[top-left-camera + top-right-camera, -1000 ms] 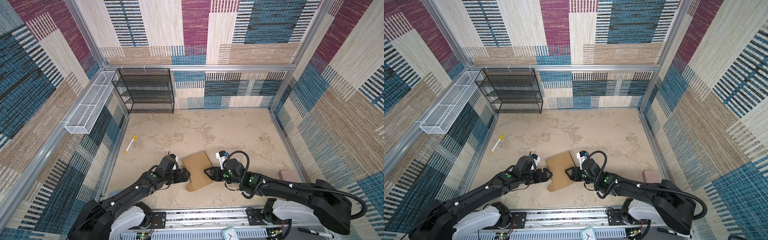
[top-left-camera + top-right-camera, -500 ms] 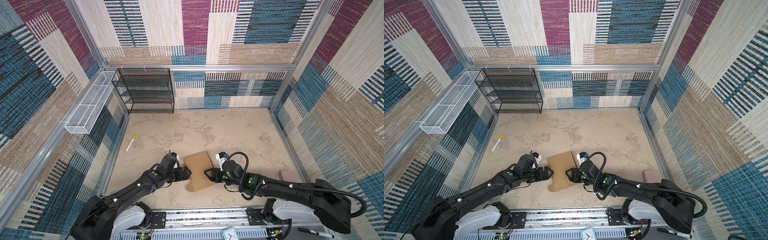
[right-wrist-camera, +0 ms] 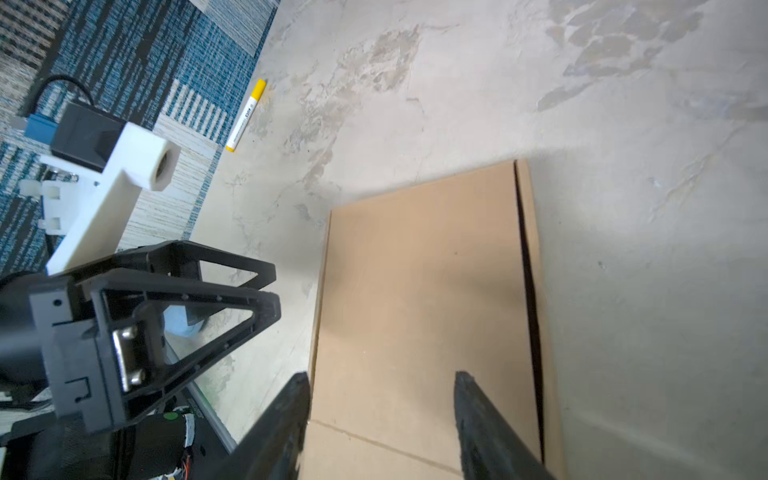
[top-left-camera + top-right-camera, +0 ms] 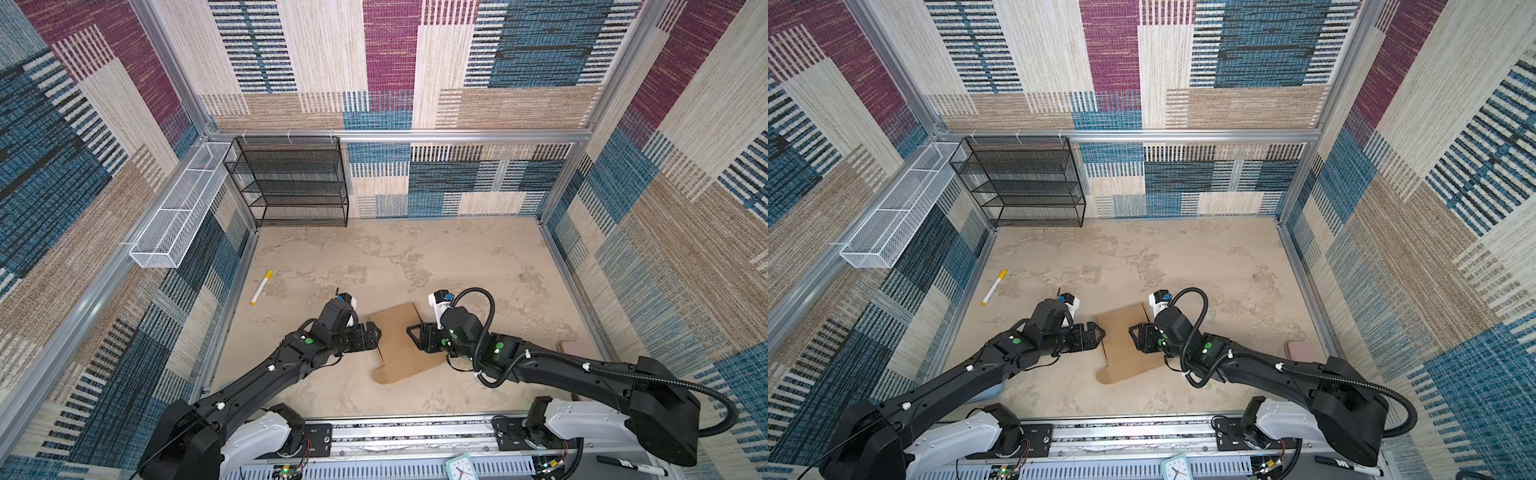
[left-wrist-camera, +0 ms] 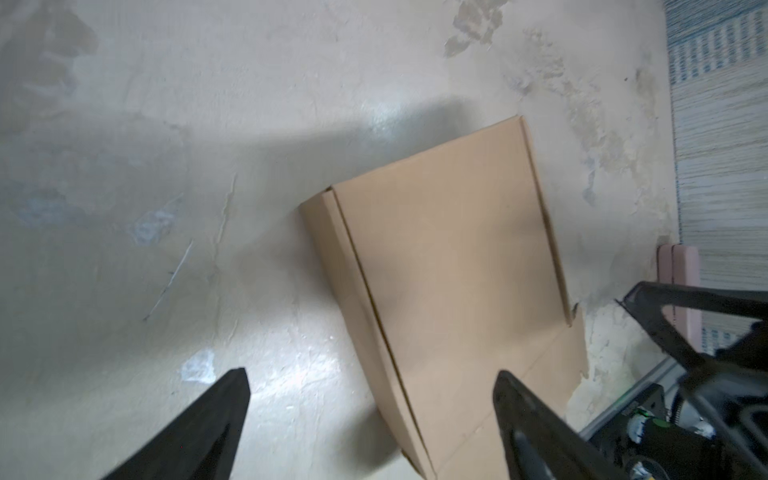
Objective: Assemble paper box
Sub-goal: Close the paper box at the center of the table.
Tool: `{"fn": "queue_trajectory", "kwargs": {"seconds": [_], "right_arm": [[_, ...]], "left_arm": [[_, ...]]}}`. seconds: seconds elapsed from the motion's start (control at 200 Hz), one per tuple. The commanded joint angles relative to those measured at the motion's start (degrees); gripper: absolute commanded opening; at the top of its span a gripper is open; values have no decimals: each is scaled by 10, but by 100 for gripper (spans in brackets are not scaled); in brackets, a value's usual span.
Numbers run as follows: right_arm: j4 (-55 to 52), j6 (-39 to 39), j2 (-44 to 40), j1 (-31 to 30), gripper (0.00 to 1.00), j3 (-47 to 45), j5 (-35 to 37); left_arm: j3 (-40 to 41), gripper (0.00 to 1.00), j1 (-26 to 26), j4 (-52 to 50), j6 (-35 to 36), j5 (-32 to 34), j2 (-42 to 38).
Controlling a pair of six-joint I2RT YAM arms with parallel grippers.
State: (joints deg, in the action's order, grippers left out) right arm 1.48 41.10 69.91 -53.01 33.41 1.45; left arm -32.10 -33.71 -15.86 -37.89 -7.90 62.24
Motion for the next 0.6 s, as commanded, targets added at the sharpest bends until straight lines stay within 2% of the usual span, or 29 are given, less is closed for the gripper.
{"fn": "queue_trajectory", "kwargs": {"seconds": [0.0,0.265,0.431,0.536,0.596], "right_arm": [[12,-4,15,1,58,-18,-11],[21,5,28,1,58,-32,-16],[-40,-25,-25,5,59,16,20],[-81,-55,-41,29,66,37,32],[-88,-66,-43,59,70,35,13]], "left_arm": [[23,95,1,49,-17,-9,4],[56,95,1,73,-18,0,7],[59,96,2,75,-20,1,-23],[87,96,3,111,-38,-7,-46],[100,97,3,128,-48,-15,-46]]}}
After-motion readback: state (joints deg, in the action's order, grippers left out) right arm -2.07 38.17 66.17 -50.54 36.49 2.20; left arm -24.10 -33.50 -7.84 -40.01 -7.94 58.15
